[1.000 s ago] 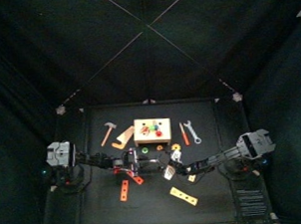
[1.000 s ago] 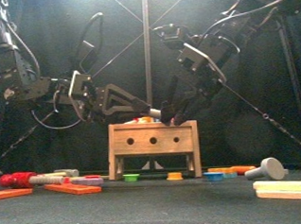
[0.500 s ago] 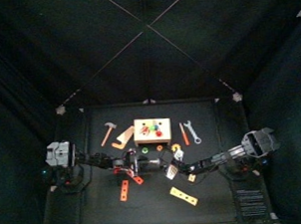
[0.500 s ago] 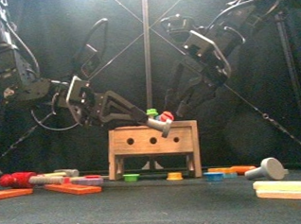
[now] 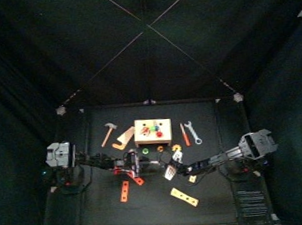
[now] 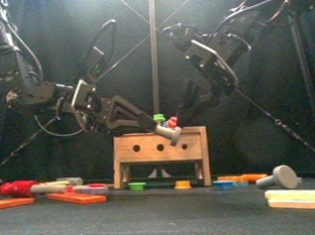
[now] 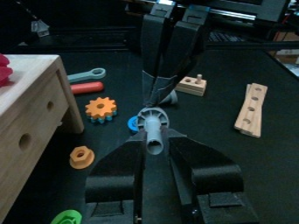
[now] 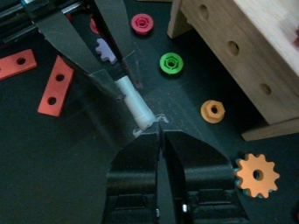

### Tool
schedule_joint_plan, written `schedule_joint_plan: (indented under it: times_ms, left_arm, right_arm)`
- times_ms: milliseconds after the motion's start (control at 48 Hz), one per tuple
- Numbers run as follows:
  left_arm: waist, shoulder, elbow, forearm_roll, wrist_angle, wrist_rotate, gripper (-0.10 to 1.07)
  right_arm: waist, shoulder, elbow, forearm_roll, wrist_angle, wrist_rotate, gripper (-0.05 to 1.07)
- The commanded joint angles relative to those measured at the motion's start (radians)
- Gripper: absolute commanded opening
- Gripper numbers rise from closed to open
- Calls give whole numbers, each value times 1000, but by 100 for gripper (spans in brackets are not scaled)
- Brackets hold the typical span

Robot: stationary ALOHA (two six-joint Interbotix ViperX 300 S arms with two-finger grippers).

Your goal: Stand nail upright

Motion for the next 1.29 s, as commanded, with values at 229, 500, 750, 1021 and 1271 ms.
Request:
schedule_joint_plan:
  times_ms: [229,500,750,1021,1271]
  left_arm:
    - [3,-23,-20,-2,-5,2,58]
    - [3,-25,-21,0,-5,2,58]
    - [3,-18,-23,-2,-5,0,58]
    - [3,-21,-32,0,-5,0,58]
    - [3,-18,-34,-2,-5,0,58]
  right_arm:
    - [-6,-8,-32,-9,-2,0,38]
    - [-6,25,-34,8,-8,2,38]
    - [-9,41,-43,9,-23,5,38]
    - [-23,84,-75,8,-61,-2,38]
    - [-40,103,-91,5,-67,-3,38]
